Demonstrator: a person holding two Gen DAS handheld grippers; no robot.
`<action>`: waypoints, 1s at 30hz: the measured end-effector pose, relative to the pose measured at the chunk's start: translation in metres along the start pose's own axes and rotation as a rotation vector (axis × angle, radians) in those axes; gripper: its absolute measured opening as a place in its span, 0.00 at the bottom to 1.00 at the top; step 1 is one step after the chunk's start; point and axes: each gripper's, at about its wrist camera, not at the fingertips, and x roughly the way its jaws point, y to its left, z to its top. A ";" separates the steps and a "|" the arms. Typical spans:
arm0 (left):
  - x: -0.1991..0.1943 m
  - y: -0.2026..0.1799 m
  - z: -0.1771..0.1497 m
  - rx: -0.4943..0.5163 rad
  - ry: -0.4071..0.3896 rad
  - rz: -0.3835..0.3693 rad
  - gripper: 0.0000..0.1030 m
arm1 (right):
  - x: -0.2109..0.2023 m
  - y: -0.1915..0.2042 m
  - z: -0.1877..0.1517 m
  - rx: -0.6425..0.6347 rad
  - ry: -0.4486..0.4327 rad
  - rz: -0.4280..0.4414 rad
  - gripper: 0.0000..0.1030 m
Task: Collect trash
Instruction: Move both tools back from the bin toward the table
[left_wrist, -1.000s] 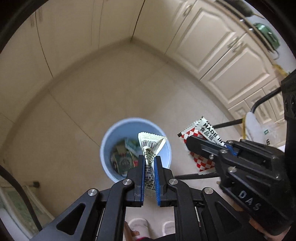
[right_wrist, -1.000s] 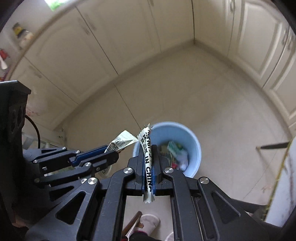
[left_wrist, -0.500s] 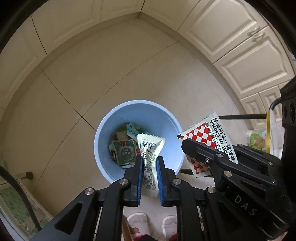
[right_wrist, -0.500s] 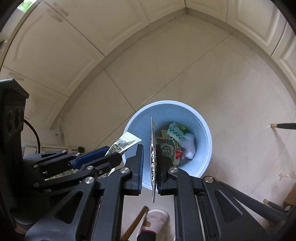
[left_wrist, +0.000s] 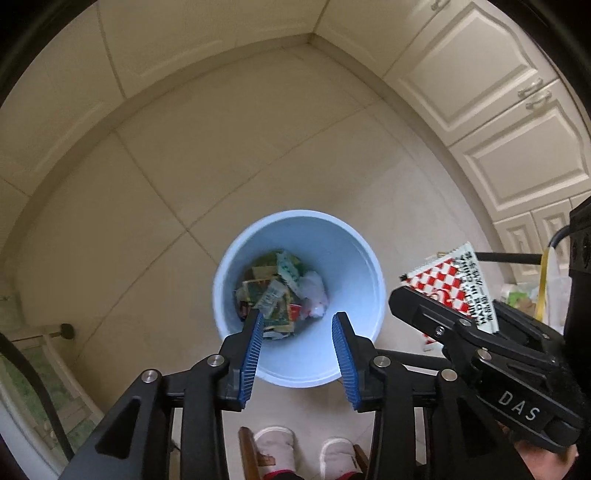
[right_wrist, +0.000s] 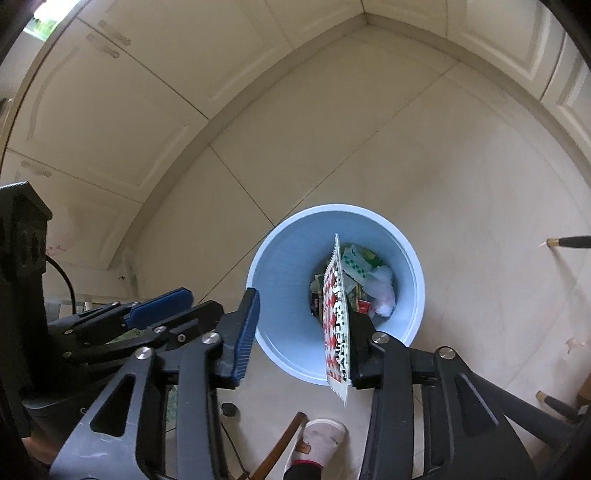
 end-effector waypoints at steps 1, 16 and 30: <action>-0.004 -0.003 -0.002 -0.001 -0.011 0.019 0.37 | -0.001 0.003 0.000 -0.015 0.002 0.001 0.45; -0.042 -0.015 -0.027 -0.015 -0.085 0.059 0.42 | -0.015 0.053 -0.010 -0.176 0.007 -0.013 0.07; -0.064 -0.025 -0.008 0.044 -0.129 0.031 0.43 | -0.035 0.045 -0.013 -0.178 -0.048 -0.045 0.62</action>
